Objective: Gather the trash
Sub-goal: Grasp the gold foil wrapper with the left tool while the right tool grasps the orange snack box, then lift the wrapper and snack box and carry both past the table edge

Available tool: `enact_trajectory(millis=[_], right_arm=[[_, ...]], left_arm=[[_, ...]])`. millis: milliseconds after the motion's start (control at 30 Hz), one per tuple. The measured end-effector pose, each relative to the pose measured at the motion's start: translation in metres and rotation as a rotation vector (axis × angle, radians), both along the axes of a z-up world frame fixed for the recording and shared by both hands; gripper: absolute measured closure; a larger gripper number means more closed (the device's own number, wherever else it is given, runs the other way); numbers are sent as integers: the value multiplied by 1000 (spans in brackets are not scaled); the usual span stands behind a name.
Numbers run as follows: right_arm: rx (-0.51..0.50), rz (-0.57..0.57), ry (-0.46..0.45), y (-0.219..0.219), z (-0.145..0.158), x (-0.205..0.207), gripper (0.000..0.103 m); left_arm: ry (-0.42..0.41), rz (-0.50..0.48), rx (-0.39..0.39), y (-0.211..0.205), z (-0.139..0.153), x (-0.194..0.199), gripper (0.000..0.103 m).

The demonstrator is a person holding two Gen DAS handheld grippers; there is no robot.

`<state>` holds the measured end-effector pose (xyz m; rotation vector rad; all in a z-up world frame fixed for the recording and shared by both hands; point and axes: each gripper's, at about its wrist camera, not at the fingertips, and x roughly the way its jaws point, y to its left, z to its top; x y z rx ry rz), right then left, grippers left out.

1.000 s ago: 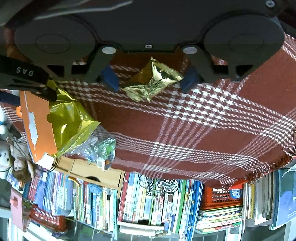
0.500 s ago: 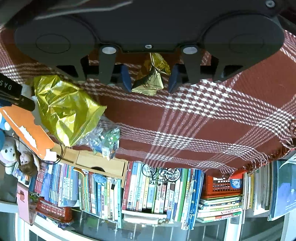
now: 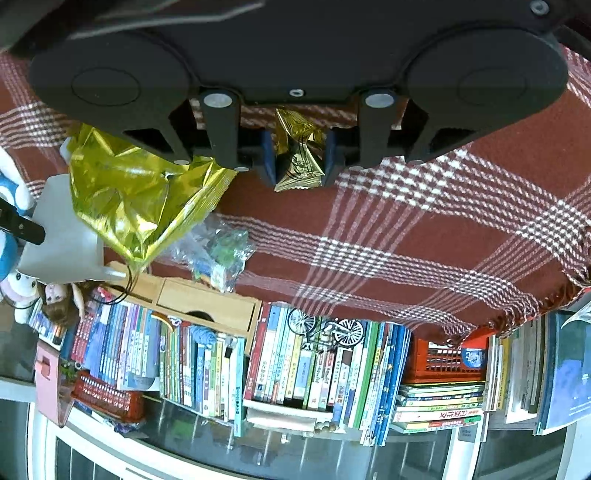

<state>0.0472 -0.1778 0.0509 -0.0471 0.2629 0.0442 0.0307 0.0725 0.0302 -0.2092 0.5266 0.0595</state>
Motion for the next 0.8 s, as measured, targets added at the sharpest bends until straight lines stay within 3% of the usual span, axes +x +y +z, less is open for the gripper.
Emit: enact_trajectory(millis=[167, 267, 300, 333, 367, 400, 600, 800], right_arm=[[39, 9, 32, -7, 0, 6, 96], [59, 17, 83, -9, -9, 16, 84], [61, 20, 105, -9, -13, 20, 68], [64, 25, 121, -9, -16, 24, 68], [60, 28, 138, -8, -20, 28, 95], [50, 19, 144, -6, -22, 29, 99], [10, 31, 26, -1, -2, 12, 100], [54, 49, -83, -7, 28, -15, 100]], left_arm=[[-6, -16, -10, -1, 3, -3, 79], [3, -21, -6, -3, 2, -2, 79], [6, -23, -11, -3, 1, -1, 79], [9, -26, -19, -4, 1, 0, 79], [12, -29, -24, -4, 1, 1, 79], [13, -30, -25, -5, 1, 1, 79], [-12, -39, -33, -5, 11, -2, 79], [-61, -65, -44, -8, 28, -20, 79]])
